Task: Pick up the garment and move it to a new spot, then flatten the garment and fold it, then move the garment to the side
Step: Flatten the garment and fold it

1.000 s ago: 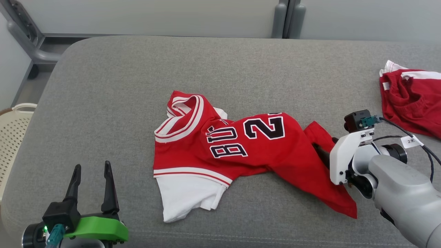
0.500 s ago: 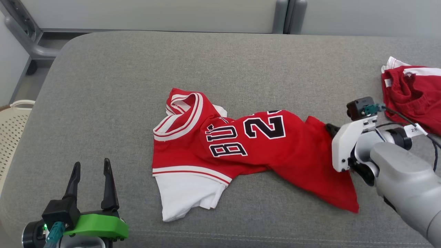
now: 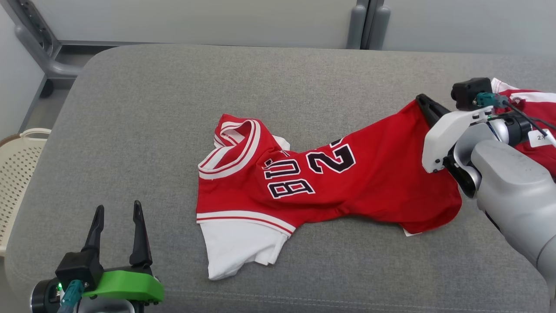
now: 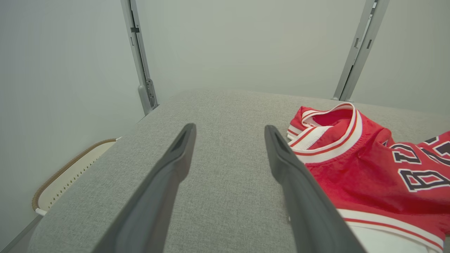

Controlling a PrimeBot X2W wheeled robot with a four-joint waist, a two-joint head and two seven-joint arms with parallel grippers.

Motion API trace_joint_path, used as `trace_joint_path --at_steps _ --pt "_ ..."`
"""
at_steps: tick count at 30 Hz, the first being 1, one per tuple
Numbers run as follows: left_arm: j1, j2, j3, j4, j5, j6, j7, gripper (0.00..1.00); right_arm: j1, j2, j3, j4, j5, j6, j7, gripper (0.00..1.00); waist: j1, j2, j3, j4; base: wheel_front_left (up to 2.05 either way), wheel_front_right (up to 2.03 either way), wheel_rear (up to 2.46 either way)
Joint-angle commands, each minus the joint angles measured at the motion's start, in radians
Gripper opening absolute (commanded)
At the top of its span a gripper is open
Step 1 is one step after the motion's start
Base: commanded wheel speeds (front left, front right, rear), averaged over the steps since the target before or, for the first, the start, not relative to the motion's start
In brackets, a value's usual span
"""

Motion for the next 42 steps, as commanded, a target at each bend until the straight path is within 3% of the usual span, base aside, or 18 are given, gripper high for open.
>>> trace_joint_path --at_steps 1,8,16,17,18,23,27,35,41,42 --pt "-0.002 0.003 -0.001 0.002 -0.005 0.004 -0.002 1.0 -0.01 -0.002 -0.004 0.006 -0.005 -0.001 -0.005 0.0 0.0 0.0 -0.001 0.002 0.0 0.0 0.0" --pt "0.005 0.003 -0.002 0.006 -0.002 0.001 -0.002 1.0 0.049 0.028 -0.005 0.039 0.0 -0.001 0.011 0.0 0.0 0.0 -0.014 0.013 0.0 0.0 0.0" --pt "0.009 0.003 0.004 0.008 0.007 -0.007 -0.002 1.0 0.062 0.019 0.004 0.114 0.02 -0.001 0.015 0.0 0.0 0.0 -0.017 0.003 0.0 0.0 0.0" --pt "0.007 0.003 0.003 0.008 0.008 -0.007 -0.002 1.0 0.054 0.021 -0.002 0.125 0.019 -0.001 0.01 0.31 0.0 0.0 -0.017 0.0 0.0 0.0 0.0" --pt "0.006 0.003 0.003 0.007 0.007 -0.006 -0.002 1.0 0.05 0.026 -0.006 0.133 0.017 -0.001 0.005 1.0 0.0 0.0 -0.017 -0.002 0.0 0.0 0.0" --pt "0.011 0.003 0.002 0.003 0.008 -0.002 -0.002 1.0 0.047 0.016 -0.032 0.142 0.01 -0.001 -0.009 1.0 0.0 0.0 -0.023 -0.014 0.0 0.0 0.0" --pt "0.021 0.003 0.007 -0.005 0.01 0.0 -0.002 1.0 0.057 -0.027 -0.117 0.065 -0.021 -0.001 -0.009 1.0 0.0 0.0 -0.029 -0.025 0.0 0.0 0.0" --pt "0.045 0.003 0.024 -0.029 0.012 0.003 -0.002 1.0 0.233 -0.095 -0.398 -0.169 -0.161 -0.001 -0.009 1.0 0.0 0.0 -0.049 -0.063 0.0 0.0 0.0" --pt "0.056 0.003 0.035 -0.034 0.022 -0.005 -0.002 1.0 0.403 -0.073 -0.636 -0.355 -0.31 -0.001 -0.01 1.0 0.0 0.0 -0.071 -0.09 0.0 0.0 0.0" --pt "0.056 0.003 0.035 -0.034 0.022 -0.005 -0.002 1.0 0.403 -0.073 -0.636 -0.355 -0.31 -0.001 -0.01 1.0 0.0 0.0 -0.071 -0.09 0.0 0.0 0.0"
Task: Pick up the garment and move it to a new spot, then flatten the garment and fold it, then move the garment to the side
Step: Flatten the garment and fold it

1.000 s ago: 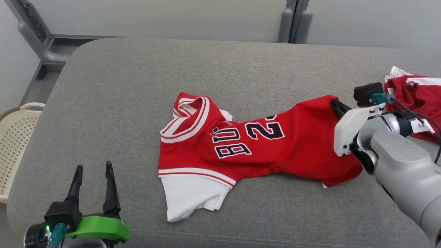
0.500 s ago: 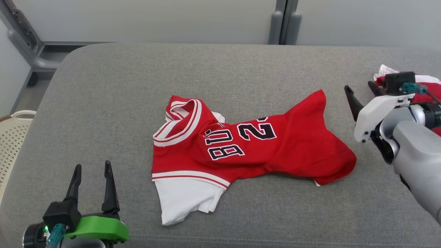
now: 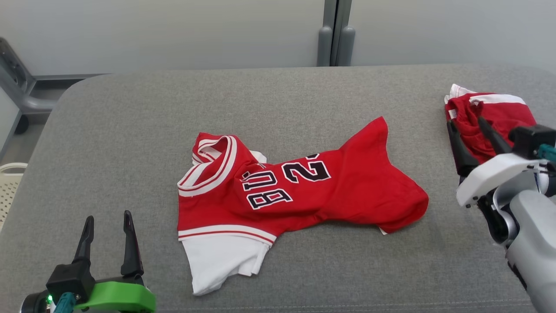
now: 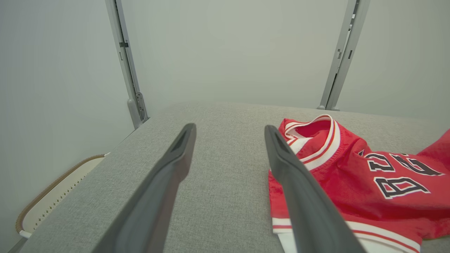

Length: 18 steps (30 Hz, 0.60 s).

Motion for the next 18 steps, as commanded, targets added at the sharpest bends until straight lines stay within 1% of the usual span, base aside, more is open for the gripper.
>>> trace_joint_path --at_steps 1,4,7,11,18 --pt "0.014 0.003 0.003 -0.002 0.008 -0.006 -0.002 1.0 0.041 0.011 -0.023 -0.025 -0.021 0.0 -0.003 1.0 0.0 -0.0001 -0.014 -0.012 0.0 0.0 0.0" --pt "0.025 0.003 0.009 -0.004 0.009 -0.007 -0.002 1.0 0.125 0.039 -0.102 -0.107 -0.093 0.0 -0.003 1.0 0.0 -0.0001 -0.027 -0.025 0.0 0.0 0.0" --pt "0.033 0.003 0.014 -0.004 0.007 -0.012 -0.002 1.0 0.204 0.072 -0.152 -0.179 -0.144 0.0 -0.003 1.0 0.0 -0.0001 -0.037 -0.033 0.0 0.0 0.0" --pt "0.043 0.006 0.024 0.0 0.013 -0.02 -0.002 1.0 0.282 0.105 -0.186 -0.251 -0.196 0.0 -0.003 1.0 0.0 -0.0001 -0.05 -0.044 0.0 0.0 0.0" --pt "0.062 0.012 0.039 0.002 0.022 -0.027 -0.002 1.0 0.372 0.158 -0.243 -0.323 -0.249 0.0 -0.003 1.0 0.0 -0.0001 -0.079 -0.055 0.0 0.0 0.0"
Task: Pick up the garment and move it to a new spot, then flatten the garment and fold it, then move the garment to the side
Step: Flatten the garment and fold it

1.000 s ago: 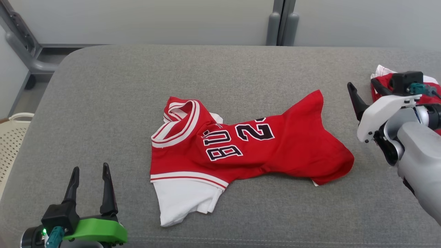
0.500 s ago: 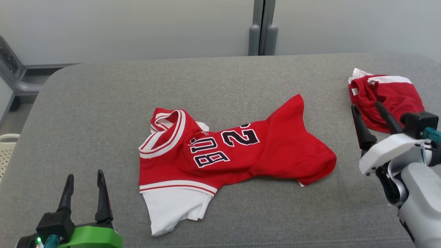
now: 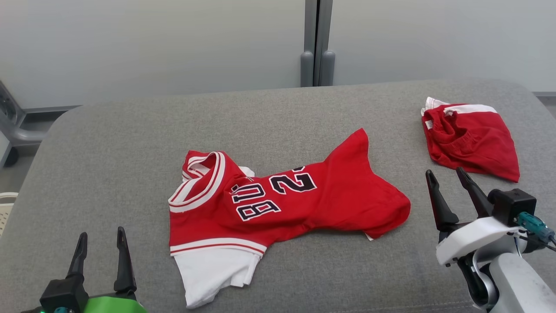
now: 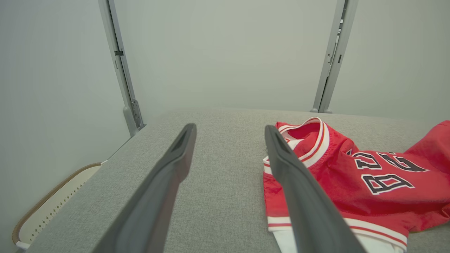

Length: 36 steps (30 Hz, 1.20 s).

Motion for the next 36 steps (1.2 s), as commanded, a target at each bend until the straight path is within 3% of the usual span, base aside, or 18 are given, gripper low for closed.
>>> trace_joint_path --at_steps 1,11,22,36 --pt "0.017 0.009 0.004 0.002 0.007 -0.006 -0.002 1.0 0.023 0.004 -0.013 -0.009 -0.015 0.0 -0.003 1.0 0.0 0.0 -0.01 -0.004 0.0 0.0 0.0" --pt "0.06 0.022 0.007 0.025 -0.01 -0.022 -0.001 1.0 0.123 0.047 -0.079 -0.038 -0.09 0.0 0.011 1.0 0.0 0.0 -0.045 -0.018 0.0 0.0 0.0" --pt "0.086 0.067 -0.012 0.012 0.003 -0.021 0.033 1.0 0.148 0.04 -0.089 -0.095 -0.099 0.0 0.086 1.0 0.0 0.0 -0.05 -0.019 0.0 0.0 0.0" --pt "0.094 0.076 -0.028 -0.005 -0.009 -0.011 0.045 1.0 0.162 0.041 -0.1 -0.122 -0.107 0.0 0.108 1.0 0.0 0.0 -0.044 -0.003 0.0 0.0 0.0"
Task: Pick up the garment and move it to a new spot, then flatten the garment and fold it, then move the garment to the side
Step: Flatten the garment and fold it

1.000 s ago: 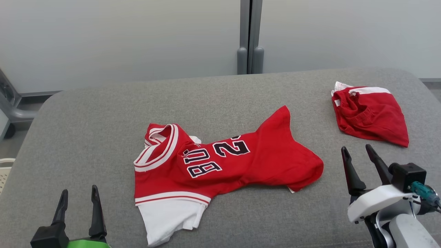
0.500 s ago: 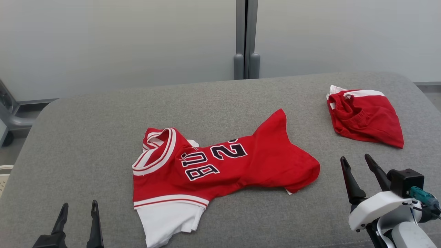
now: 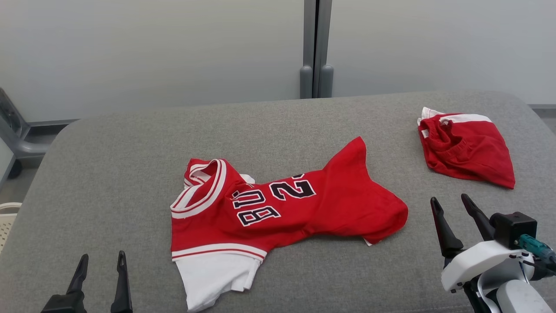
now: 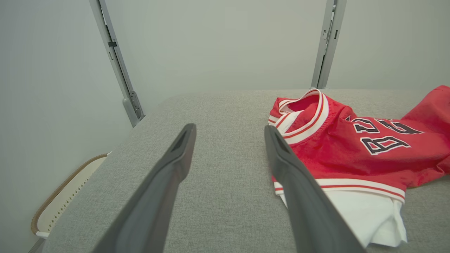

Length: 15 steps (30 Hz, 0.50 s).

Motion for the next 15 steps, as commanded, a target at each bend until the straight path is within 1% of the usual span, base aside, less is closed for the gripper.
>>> trace_joint_path --at_steps 1,12,15 --pt "0.016 0.008 0.001 -0.003 0.0 0.006 0.003 1.0 0.01 -0.001 -0.004 -0.005 -0.008 0.0 0.005 1.0 0.0 0.0 0.0 0.0 0.0 0.0 0.0" --pt "0.015 0.015 -0.013 -0.007 -0.006 0.014 0.003 1.0 0.012 -0.005 -0.005 -0.013 -0.02 0.0 0.018 1.0 0.0 0.0 0.005 0.004 0.0 0.0 0.0" --pt "0.013 0.017 -0.015 -0.009 -0.007 0.017 0.003 1.0 0.008 -0.01 0.009 -0.018 -0.029 0.0 0.018 1.0 0.0 0.0 0.005 0.005 0.0 0.0 0.0"
